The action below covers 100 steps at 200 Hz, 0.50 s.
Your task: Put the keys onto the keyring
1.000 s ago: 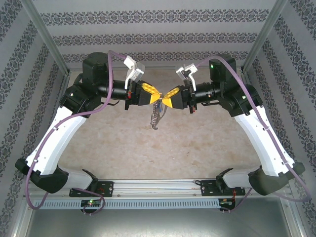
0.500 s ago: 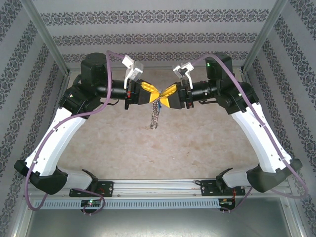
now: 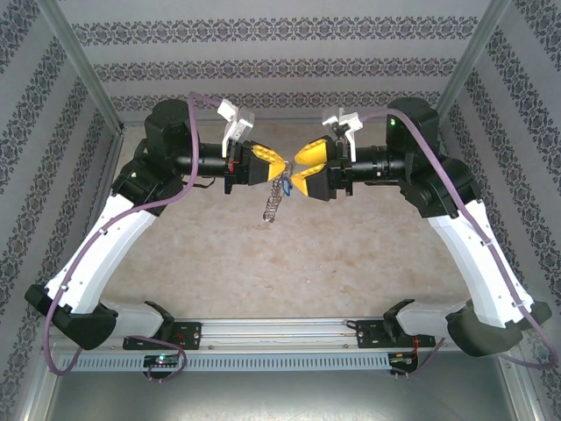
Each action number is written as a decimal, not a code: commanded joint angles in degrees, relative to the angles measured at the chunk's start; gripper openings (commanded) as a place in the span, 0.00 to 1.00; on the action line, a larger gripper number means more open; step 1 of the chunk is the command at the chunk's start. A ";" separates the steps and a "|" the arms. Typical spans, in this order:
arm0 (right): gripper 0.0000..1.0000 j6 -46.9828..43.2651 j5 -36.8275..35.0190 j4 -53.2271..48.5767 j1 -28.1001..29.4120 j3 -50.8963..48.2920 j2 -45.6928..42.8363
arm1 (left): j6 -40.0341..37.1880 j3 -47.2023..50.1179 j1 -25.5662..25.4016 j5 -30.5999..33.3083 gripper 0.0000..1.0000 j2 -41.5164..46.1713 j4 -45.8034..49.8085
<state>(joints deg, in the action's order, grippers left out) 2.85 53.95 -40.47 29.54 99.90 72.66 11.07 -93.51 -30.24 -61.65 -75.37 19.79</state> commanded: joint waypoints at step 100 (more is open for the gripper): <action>0.42 -0.41 1.75 4.43 0.32 3.28 4.00 | 8.21 3.05 0.73 -1.90 0.00 1.87 -15.37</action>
<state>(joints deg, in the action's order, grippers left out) 2.92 54.08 -38.41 29.78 101.93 76.82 16.86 -90.98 -29.93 -61.71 -75.24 10.52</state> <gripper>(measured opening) 0.469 0.043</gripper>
